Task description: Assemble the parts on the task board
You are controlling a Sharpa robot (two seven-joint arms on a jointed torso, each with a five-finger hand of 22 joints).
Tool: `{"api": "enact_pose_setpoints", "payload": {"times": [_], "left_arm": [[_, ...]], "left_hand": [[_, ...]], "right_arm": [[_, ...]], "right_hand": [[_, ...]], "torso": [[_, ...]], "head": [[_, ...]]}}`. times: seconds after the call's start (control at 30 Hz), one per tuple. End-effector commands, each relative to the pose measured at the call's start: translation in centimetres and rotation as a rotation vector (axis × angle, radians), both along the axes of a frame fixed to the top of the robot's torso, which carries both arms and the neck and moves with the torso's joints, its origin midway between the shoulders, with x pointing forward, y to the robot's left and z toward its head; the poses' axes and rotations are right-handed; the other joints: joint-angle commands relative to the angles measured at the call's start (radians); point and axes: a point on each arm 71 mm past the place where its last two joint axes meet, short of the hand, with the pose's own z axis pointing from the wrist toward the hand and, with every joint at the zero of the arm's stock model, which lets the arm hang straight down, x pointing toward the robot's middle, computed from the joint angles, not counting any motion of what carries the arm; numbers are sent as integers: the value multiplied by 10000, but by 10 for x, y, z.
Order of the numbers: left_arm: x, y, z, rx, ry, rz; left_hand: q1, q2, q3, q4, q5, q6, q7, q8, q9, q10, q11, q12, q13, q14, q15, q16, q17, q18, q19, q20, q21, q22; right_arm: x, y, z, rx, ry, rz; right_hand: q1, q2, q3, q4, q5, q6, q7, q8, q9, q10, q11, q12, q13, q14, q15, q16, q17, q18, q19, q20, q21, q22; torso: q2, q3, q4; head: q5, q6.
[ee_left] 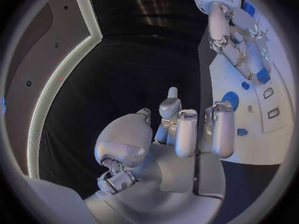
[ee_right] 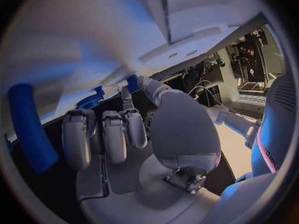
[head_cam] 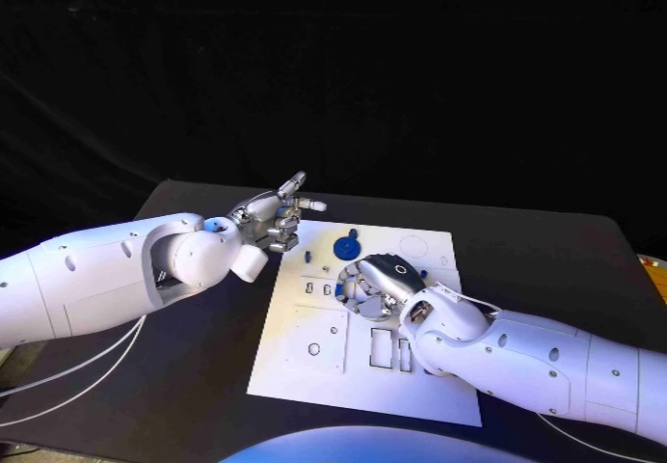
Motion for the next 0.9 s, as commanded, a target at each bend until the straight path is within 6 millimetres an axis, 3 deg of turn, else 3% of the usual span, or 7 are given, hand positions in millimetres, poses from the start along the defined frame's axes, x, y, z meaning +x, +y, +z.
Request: {"api": "enact_pose_setpoints", "payload": {"times": [0.03, 0.9], "left_arm": [[-1, -3, 2, -74, -66, -275], [-1, -4, 1, -37, -54, -357]], "left_hand": [[122, 9, -45, -6, 18, -29, -4, -58, 15, -31, 17, -2, 27, 991, 94, 16, 2467, 26, 21, 23, 15, 607], [149, 6, -47, -5, 19, -26, -5, -59, 25, -14, 16, 12, 49, 995, 94, 21, 2477, 20, 38, 24, 27, 633]], "right_arm": [[-1, 2, -2, -344, 65, 77], [-1, 4, -4, -642, 161, 95]], "right_hand": [[25, -45, -13, 48, -60, -58, -38, 31, 10, -88, -3, -41, 1051, 1025, -64, 42, 2631, -16, 657, -93, -37, 2288], [53, -141, -36, 99, -275, -330, 43, -92, -64, -220, 66, -140, 951, 1019, -9, 31, 2608, 8, 608, -57, -159, 2251]], "torso": [[0, 7, -2], [0, 1, -1]], "head": [[5, -7], [0, -26]]}}
